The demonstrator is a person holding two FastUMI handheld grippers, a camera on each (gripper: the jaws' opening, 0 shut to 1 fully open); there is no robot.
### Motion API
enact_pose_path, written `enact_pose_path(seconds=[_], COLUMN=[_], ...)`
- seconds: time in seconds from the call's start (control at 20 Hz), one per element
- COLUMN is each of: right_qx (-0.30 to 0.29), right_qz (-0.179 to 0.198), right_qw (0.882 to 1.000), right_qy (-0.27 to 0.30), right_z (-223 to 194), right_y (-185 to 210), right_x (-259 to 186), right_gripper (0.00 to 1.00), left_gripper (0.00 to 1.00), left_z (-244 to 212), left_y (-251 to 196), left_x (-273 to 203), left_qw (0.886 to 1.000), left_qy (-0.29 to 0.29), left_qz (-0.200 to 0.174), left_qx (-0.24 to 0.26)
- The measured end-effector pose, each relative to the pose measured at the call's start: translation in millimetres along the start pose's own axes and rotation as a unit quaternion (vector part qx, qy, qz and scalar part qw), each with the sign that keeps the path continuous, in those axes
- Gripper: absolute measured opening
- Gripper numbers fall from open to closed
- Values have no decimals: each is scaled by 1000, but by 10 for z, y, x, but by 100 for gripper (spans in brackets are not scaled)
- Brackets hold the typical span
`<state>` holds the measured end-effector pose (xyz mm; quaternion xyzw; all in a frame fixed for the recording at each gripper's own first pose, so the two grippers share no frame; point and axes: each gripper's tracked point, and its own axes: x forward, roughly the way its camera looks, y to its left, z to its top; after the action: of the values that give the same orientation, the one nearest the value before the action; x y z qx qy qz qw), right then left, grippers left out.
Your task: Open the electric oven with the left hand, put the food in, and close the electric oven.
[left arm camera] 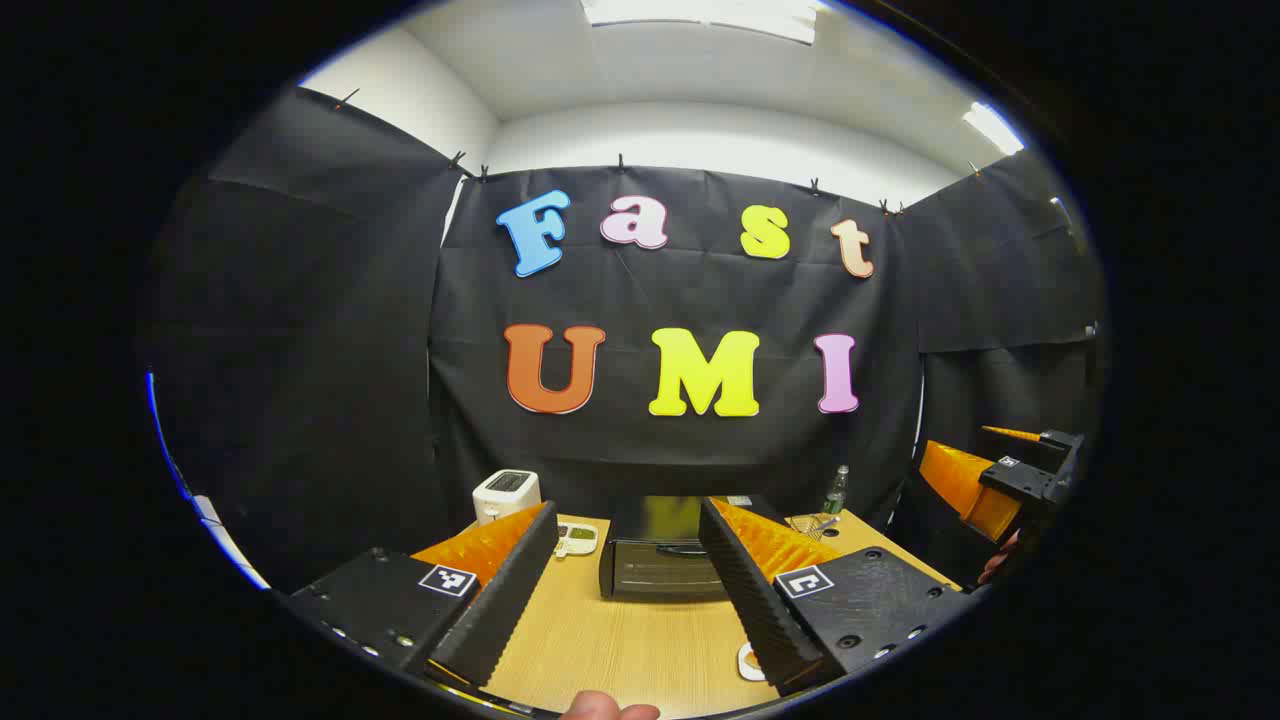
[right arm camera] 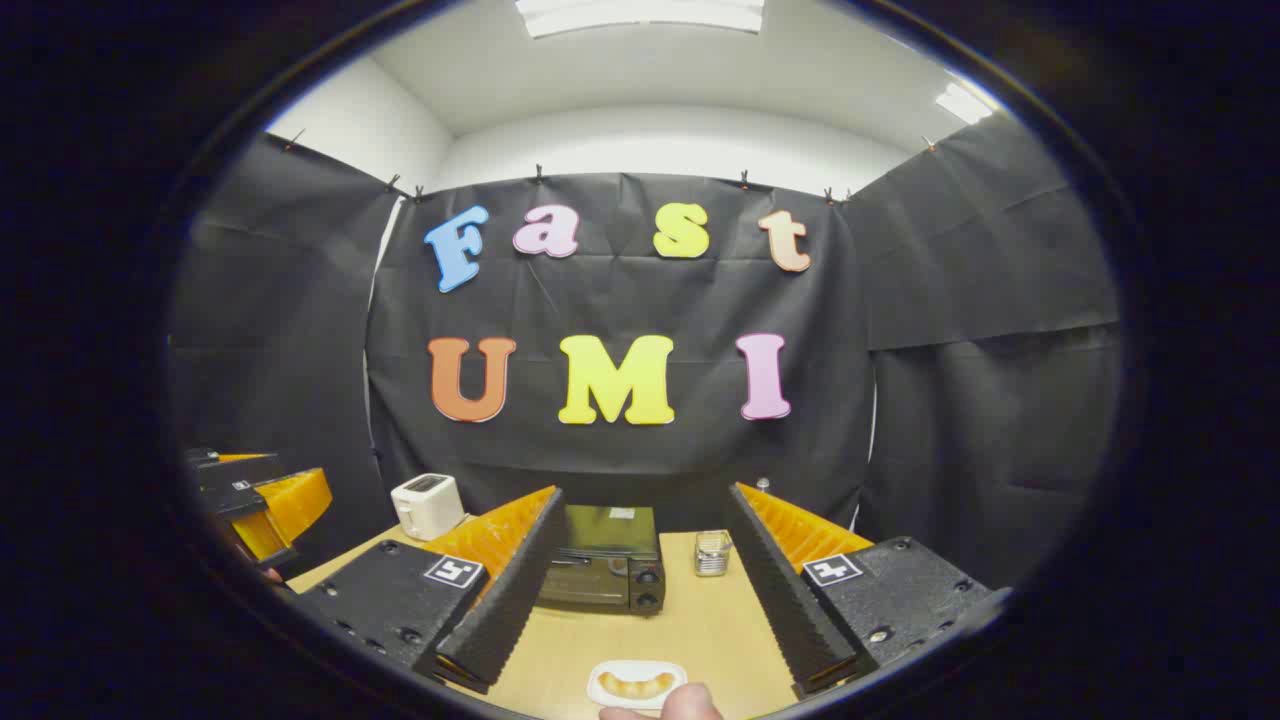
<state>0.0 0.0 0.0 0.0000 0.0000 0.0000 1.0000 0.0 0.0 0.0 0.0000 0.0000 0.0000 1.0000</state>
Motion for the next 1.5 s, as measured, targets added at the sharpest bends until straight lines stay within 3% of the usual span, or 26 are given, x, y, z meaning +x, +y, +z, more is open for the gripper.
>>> enact_pose_path(seconds=[1.0,1.5], right_qx=[7,13], right_qz=[-12,-23], right_qw=[1000,999], right_qy=[10,23], right_z=[-58,-159], right_y=[-99,-285], right_x=[148,164], right_gripper=[99,99], left_gripper=[93,93], left_z=[-36,-124], left_y=[32,-182], left_x=[77,228], left_qw=[1000,1000], left_qy=[-1,11], left_qz=[18,3], left_qx=[-8,0])
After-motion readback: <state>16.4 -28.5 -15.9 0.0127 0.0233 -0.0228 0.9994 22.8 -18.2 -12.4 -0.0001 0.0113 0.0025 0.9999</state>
